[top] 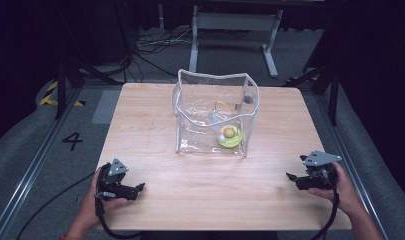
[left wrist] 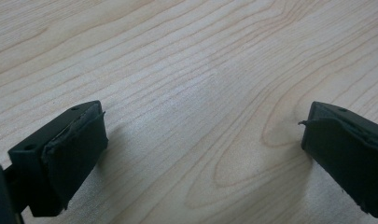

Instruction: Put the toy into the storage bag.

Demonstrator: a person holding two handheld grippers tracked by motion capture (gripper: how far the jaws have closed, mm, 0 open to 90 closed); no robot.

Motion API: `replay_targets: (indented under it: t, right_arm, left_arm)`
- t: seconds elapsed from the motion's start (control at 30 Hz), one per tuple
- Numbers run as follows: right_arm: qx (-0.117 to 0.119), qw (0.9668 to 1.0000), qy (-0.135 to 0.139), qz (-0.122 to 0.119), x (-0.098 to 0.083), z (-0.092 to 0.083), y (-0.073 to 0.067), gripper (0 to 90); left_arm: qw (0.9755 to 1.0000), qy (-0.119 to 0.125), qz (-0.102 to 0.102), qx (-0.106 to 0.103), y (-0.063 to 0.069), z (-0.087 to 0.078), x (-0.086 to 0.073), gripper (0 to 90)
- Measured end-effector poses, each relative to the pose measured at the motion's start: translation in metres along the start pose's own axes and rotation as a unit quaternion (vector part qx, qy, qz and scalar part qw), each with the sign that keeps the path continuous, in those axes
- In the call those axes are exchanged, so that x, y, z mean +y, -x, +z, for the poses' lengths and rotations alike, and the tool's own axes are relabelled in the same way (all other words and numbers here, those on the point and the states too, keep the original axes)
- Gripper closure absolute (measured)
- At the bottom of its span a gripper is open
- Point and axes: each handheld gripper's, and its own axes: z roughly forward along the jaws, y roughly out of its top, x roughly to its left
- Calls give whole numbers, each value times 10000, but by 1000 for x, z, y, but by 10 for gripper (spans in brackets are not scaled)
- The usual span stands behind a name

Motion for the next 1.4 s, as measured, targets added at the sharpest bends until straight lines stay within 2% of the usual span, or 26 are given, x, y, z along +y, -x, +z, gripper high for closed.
replay_targets:
  t: [0.2,0.43,0.47,0.6,0.63,0.77,0.8,0.87,1.07,1.4]
  right_arm:
    - [-19,9997,11,250,-23,2,1,205]
    - [-8,9988,83,473,-41,1,0,201]
    - [-2,9983,92,583,-49,1,0,201]
    - [59,9971,125,745,-61,1,0,197]
    - [101,9955,197,927,-67,0,1,191]
    - [93,9931,305,1124,-75,-1,4,168]
    - [169,9906,384,1303,-79,0,6,165]
    - [259,9884,352,1452,-80,0,9,160]
    - [240,9885,342,1452,-80,1,8,151]
    - [189,9879,332,1500,-79,1,7,151]
  left_arm:
    - [10000,-4,8,1,0,0,0,4]
    - [10000,-5,7,0,0,0,0,4]
    - [10000,-4,6,0,0,0,0,4]
    - [10000,-5,7,0,0,0,0,4]
    - [10000,-5,8,1,0,0,0,4]
    - [10000,-5,7,2,0,0,0,4]
    - [10000,2,-6,2,0,0,0,4]
    - [10000,0,-6,3,0,0,0,4]
    - [9999,8,-86,112,2,0,-1,4]
    - [9999,8,-116,116,2,0,-1,3]
